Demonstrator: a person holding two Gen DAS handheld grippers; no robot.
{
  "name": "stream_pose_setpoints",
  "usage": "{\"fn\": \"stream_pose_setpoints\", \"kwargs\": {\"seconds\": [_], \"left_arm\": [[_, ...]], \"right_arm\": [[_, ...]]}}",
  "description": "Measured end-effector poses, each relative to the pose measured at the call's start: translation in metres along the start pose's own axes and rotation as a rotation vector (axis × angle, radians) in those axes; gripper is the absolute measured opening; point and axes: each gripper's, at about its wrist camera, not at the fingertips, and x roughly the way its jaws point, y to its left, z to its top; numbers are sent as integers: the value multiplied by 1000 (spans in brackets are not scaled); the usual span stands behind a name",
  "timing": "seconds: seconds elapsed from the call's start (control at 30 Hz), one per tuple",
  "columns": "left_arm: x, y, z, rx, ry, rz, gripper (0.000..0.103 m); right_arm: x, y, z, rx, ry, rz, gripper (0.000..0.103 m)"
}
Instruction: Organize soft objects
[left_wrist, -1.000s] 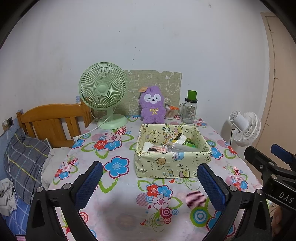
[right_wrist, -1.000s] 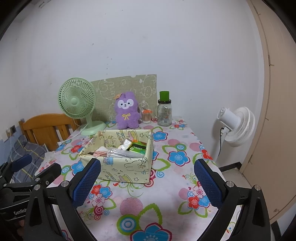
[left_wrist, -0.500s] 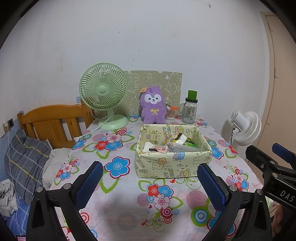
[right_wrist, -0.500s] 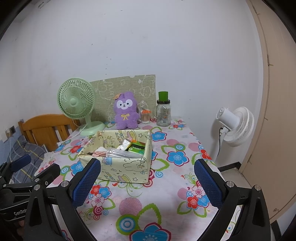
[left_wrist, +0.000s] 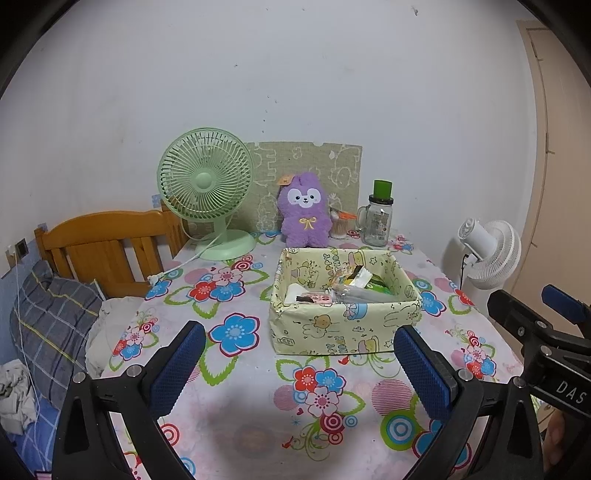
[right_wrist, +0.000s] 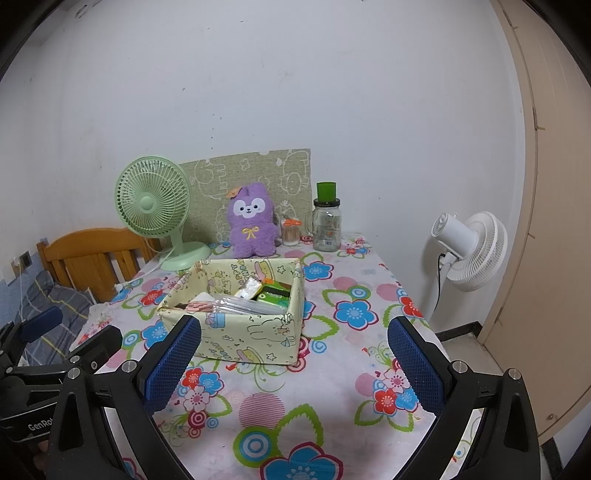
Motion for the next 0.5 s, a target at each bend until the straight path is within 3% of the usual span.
{"fn": "stream_pose_setpoints", "kwargs": {"seconds": [0.5], "left_arm": [[-1, 1, 1, 2, -2, -1, 103]], "right_arm": [[-1, 0, 0, 0, -3, 0, 102]]}}
